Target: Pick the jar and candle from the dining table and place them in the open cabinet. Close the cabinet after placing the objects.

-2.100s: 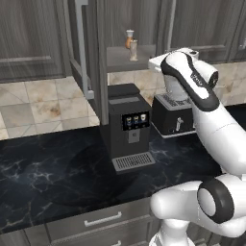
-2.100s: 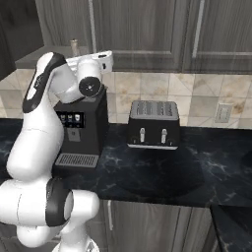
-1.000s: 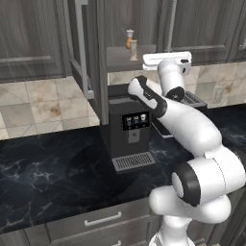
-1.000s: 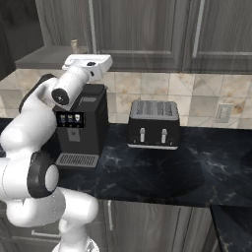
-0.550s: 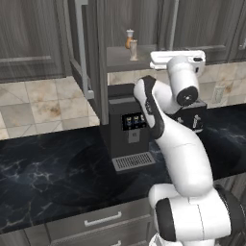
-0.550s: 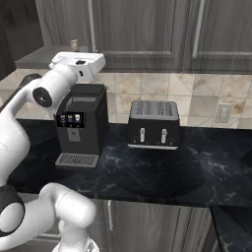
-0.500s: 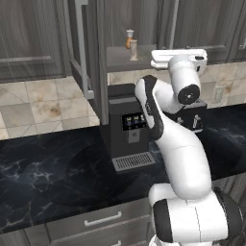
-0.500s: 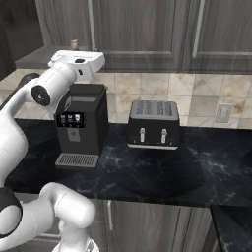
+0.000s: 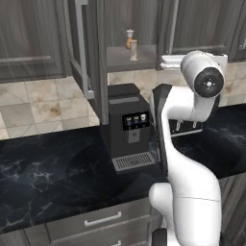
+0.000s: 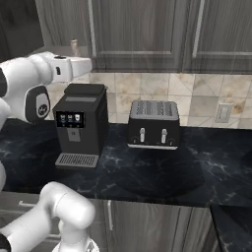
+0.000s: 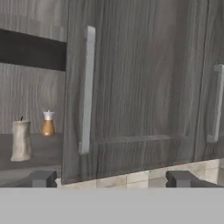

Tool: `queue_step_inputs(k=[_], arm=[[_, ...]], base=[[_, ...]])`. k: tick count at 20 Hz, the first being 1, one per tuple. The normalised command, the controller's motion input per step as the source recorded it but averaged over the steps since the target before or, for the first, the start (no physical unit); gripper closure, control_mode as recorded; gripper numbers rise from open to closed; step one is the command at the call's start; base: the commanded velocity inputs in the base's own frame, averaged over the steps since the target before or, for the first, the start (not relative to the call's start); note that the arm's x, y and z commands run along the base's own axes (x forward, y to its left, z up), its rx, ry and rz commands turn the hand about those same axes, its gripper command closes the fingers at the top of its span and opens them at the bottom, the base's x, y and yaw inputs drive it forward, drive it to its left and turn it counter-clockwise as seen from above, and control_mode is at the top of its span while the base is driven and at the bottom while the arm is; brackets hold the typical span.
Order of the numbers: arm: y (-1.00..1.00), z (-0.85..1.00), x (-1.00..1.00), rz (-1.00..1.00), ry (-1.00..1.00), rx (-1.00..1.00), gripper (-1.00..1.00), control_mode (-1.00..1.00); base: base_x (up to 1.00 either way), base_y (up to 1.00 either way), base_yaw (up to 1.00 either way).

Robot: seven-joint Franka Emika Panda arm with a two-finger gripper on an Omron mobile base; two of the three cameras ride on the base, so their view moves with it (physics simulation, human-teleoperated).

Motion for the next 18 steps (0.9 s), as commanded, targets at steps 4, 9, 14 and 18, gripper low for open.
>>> queue_step_inputs(k=[4, 9, 14, 18], arm=[[-0.39, 0.0, -1.0, -0.01, 0.43, 0.19, -1.0, -1.0], [-0.09, -0.17, -1.0, -0.01, 0.22, 0.13, -1.0, -1.0], [0.2, 0.0, -1.0, -0.05, -0.06, 0.01, -1.0, -1.0], [0.46, -0.01, -1.0, -0.08, -0.16, 0.0, -1.0, -1.0]], base=[[0.0, 0.0, 0.0], [0.0, 0.0, 0.0], [0.0, 0.0, 0.0], [0.0, 0.0, 0.0]])
